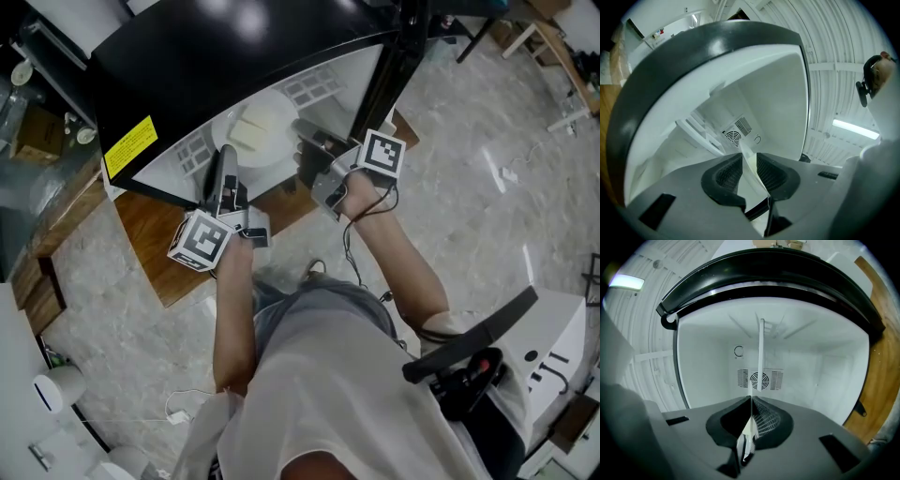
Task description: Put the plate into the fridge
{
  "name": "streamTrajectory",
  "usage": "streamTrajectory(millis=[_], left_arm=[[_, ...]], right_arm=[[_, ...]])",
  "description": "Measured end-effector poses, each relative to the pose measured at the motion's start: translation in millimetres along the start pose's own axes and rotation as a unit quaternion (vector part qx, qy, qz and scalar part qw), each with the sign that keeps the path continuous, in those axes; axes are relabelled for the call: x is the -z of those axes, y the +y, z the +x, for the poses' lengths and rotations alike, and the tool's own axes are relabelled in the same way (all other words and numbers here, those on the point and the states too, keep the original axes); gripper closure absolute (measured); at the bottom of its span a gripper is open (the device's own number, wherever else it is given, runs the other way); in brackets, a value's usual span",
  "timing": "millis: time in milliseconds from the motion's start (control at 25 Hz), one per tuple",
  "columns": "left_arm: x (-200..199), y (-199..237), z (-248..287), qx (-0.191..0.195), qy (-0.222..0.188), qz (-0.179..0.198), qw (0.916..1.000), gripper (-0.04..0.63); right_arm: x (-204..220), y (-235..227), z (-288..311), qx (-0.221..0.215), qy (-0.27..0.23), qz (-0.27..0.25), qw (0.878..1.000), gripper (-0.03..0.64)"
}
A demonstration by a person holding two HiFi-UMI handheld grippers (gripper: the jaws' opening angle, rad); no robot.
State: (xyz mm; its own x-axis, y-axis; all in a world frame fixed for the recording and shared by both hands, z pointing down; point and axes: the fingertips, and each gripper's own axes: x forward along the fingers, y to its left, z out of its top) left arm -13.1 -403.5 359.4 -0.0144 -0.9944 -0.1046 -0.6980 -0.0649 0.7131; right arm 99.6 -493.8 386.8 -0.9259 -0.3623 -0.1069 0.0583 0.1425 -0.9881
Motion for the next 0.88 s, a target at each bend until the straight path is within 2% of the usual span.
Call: streamTrajectory(millis=[120, 200, 240, 320, 400, 480, 560, 600, 720, 880], left_arm=[[-5, 0, -9, -0.005, -0.013, 0.006, 0.9999, 0.509], [-9, -8, -14, -0.003, -0.019, 0.026, 0.9995, 0.509], [-9, -15, -17, -0.002, -0.019, 0.047, 0.9987, 0.509], [-4, -32, -21, -0.005, -0.011, 0.113, 0.9935, 0.509], [8, -50, -20, -0.011, 0.012, 0.197, 0.9803, 0.509], [22, -63, -10, -0.017, 0.04, 0.274, 0.9607, 0.509], [33, -68, 4, -0.012, 0.061, 0.319, 0.9458, 0.509], [39, -69, 11, -0.006, 0.071, 0.326, 0.9428, 0.509], [50, -69, 29, 0.005, 0.092, 0.326, 0.9408, 0.509], [54, -69, 43, 0.0, 0.089, 0.353, 0.9314, 0.509]], right_arm=[[-7, 1, 3, -0.001, -0.017, 0.006, 1.0, 0.594], [-14, 2, 3, 0.002, -0.035, 0.008, 0.999, 0.594], [-16, 3, 3, 0.004, -0.043, 0.008, 0.999, 0.594], [-18, 5, 5, 0.009, -0.053, 0.004, 0.999, 0.592], [-18, 9, 7, 0.016, -0.057, -0.003, 0.998, 0.592], [-18, 13, 14, 0.022, -0.058, -0.011, 0.998, 0.592], [-16, 16, 22, 0.023, -0.052, -0.023, 0.998, 0.592], [-15, 17, 25, 0.024, -0.048, -0.03, 0.998, 0.592], [-10, 18, 30, 0.02, -0.028, -0.042, 0.999, 0.592], [-3, 16, 31, 0.026, 0.024, -0.053, 0.998, 0.592]])
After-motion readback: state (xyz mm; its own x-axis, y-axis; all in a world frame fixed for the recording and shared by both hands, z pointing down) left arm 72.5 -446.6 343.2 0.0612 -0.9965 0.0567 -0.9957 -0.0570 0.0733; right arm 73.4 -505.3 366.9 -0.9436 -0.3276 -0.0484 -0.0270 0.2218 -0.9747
